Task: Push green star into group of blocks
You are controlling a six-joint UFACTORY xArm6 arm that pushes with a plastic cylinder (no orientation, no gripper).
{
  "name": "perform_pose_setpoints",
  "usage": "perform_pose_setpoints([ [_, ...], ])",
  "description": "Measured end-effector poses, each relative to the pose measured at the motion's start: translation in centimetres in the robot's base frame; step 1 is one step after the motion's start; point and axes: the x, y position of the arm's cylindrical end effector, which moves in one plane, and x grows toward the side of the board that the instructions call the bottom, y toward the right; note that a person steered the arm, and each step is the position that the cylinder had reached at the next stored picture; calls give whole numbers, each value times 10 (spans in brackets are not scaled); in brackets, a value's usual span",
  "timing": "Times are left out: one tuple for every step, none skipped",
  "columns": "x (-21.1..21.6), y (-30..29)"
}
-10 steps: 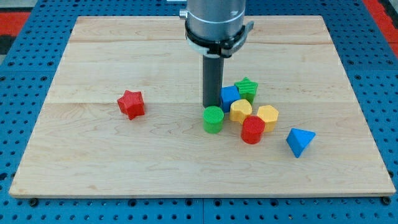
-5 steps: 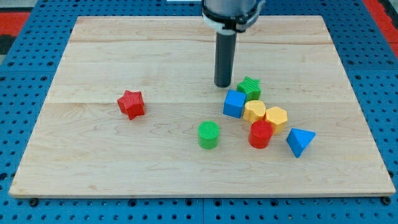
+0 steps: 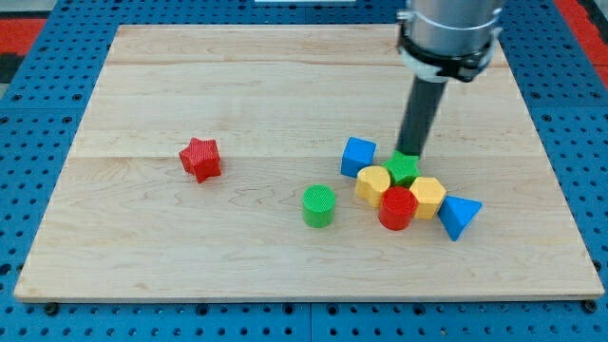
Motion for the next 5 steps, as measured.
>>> perform_pose_setpoints([
  [-15,6],
  [-74,-23],
  [-96,-130],
  [-86,-214],
  [-50,-272],
])
